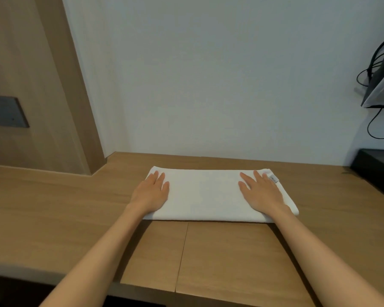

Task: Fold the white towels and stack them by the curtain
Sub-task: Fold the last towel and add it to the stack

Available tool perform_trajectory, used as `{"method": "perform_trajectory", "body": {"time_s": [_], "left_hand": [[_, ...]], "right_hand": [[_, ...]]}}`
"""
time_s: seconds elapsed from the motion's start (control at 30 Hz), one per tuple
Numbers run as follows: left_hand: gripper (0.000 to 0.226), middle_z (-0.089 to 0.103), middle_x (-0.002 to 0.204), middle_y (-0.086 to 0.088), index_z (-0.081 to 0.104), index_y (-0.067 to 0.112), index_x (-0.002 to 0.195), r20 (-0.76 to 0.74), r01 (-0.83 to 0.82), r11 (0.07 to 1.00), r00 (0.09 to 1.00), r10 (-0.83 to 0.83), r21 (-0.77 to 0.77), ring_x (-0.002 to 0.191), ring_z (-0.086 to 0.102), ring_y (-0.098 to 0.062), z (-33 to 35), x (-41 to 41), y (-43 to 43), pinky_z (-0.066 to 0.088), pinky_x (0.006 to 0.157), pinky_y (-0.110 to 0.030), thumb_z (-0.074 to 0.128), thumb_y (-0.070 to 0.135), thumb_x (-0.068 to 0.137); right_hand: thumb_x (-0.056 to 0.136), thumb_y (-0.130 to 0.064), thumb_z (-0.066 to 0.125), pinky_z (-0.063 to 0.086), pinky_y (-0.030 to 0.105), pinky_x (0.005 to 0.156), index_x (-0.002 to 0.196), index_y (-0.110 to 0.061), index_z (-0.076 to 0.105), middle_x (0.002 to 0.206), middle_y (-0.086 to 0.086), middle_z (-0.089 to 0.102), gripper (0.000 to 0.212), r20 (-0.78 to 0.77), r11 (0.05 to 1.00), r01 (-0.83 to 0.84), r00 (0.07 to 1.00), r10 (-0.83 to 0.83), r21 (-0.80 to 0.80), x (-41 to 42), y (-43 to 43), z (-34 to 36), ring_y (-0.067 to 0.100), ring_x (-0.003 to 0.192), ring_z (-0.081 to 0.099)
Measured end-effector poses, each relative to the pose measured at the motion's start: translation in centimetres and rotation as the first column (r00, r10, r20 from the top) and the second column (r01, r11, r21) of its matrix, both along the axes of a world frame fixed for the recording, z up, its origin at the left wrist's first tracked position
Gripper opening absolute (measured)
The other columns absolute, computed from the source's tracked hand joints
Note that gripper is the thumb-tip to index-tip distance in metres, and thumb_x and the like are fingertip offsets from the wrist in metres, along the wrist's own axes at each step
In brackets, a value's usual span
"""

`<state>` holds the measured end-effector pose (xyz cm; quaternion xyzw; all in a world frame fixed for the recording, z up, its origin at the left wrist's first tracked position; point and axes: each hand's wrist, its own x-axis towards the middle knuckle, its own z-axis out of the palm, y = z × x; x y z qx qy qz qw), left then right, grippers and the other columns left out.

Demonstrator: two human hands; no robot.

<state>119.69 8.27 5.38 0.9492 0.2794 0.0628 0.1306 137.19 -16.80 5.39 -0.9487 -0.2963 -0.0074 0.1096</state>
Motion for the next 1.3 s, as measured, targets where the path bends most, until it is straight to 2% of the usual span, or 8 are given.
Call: {"method": "perform_trajectory", "body": {"time_s": [0.23,0.37,0.43,0.53,0.8,0.97,1.17,1.3], "left_hand": [[0.06,-0.004,0.161,-0.005,0.003,0.015,0.153,-0.022,-0.109,0.994,0.994,0.109,-0.005,0.148,-0.001,-0.02,-0.3,-3.2,-2.5,0.004,0.119,-0.037,0.013,0.045,0.102],[0.058,-0.003,0.161,-0.006,0.006,0.014,0.153,0.013,-0.104,0.993,0.994,0.105,-0.063,0.148,-0.002,-0.021,-0.2,-5.5,-2.9,0.005,0.118,-0.036,0.018,0.041,0.103],[0.055,0.01,0.16,-0.009,0.016,0.011,0.152,0.128,-0.119,0.988,0.983,0.131,-0.1,0.147,0.01,-0.024,0.0,-6.6,-2.9,0.012,0.117,-0.036,0.026,0.035,0.103],[0.051,0.037,0.147,-0.015,0.032,0.01,0.147,0.292,-0.205,0.975,0.931,0.22,-0.082,0.134,0.035,-0.032,0.2,-7.7,-2.8,0.027,0.11,-0.04,0.038,0.029,0.1],[0.051,0.037,0.141,-0.021,0.037,0.006,0.142,0.187,-0.324,0.93,0.916,0.354,-0.175,0.13,0.035,-0.038,0.6,-7.2,-1.8,0.03,0.106,-0.042,0.037,0.034,0.099],[0.049,0.06,0.115,-0.019,0.054,-0.002,0.115,0.235,-0.387,0.921,0.893,0.384,-0.036,0.105,0.055,-0.035,-0.1,-6.5,-1.4,0.045,0.09,-0.042,0.038,0.041,0.098],[0.049,0.065,0.093,-0.014,0.055,0.008,0.08,0.188,-0.369,0.93,0.913,0.362,0.003,0.076,0.05,-0.024,-0.1,-5.8,-0.1,0.038,0.073,-0.035,0.032,0.046,0.099],[0.048,0.06,0.107,-0.018,0.054,0.0,0.106,0.267,-0.323,0.922,0.888,0.373,-0.214,0.096,0.055,-0.034,-0.2,-5.2,2.0,0.039,0.078,-0.038,0.034,0.043,0.099]], "right_hand": [[0.102,-0.042,0.023,0.027,0.041,0.111,0.147,-0.034,0.032,0.157,0.0,0.024,0.046,0.004,0.993,-0.111,0.994,0.111,0.049,0.3,0.4,0.9,0.024,0.144,0.019],[0.099,-0.028,0.03,0.044,0.036,0.083,0.115,-0.016,0.061,0.12,0.005,0.06,0.036,0.21,0.985,-0.125,0.973,0.099,0.116,-1.0,-0.3,1.6,0.028,0.111,0.054],[0.098,-0.025,0.031,0.041,0.036,0.084,0.112,-0.016,0.061,0.119,0.007,0.058,0.034,0.275,0.988,-0.059,0.961,0.017,0.142,-1.3,-0.9,1.8,0.03,0.111,0.054],[0.099,-0.028,0.033,0.033,0.042,0.101,0.139,-0.019,0.044,0.142,0.008,0.044,0.042,0.172,0.983,0.087,0.978,-0.115,0.161,-1.0,-2.0,1.7,0.033,0.127,0.041],[0.101,-0.031,0.032,0.027,0.044,0.106,0.143,-0.015,0.036,0.141,0.018,0.041,0.046,0.022,0.963,0.19,0.98,-0.198,0.189,-1.1,-2.5,1.1,0.035,0.131,0.031],[0.1,-0.038,0.031,0.026,0.047,0.106,0.143,-0.015,0.034,0.14,0.023,0.035,0.048,-0.004,0.957,0.246,0.969,-0.248,0.152,-0.9,-1.8,1.2,0.04,0.13,0.031],[0.099,-0.045,0.034,0.039,0.047,0.099,0.129,-0.001,0.043,0.131,0.025,0.049,0.055,-0.018,0.934,0.326,0.945,-0.327,0.148,0.5,-0.6,1.2,0.043,0.121,0.044],[0.1,-0.038,0.036,0.042,0.042,0.086,0.121,0.002,0.046,0.122,0.025,0.056,0.046,-0.048,0.907,0.314,0.948,-0.314,0.281,1.4,0.6,1.1,0.042,0.112,0.052]]}}
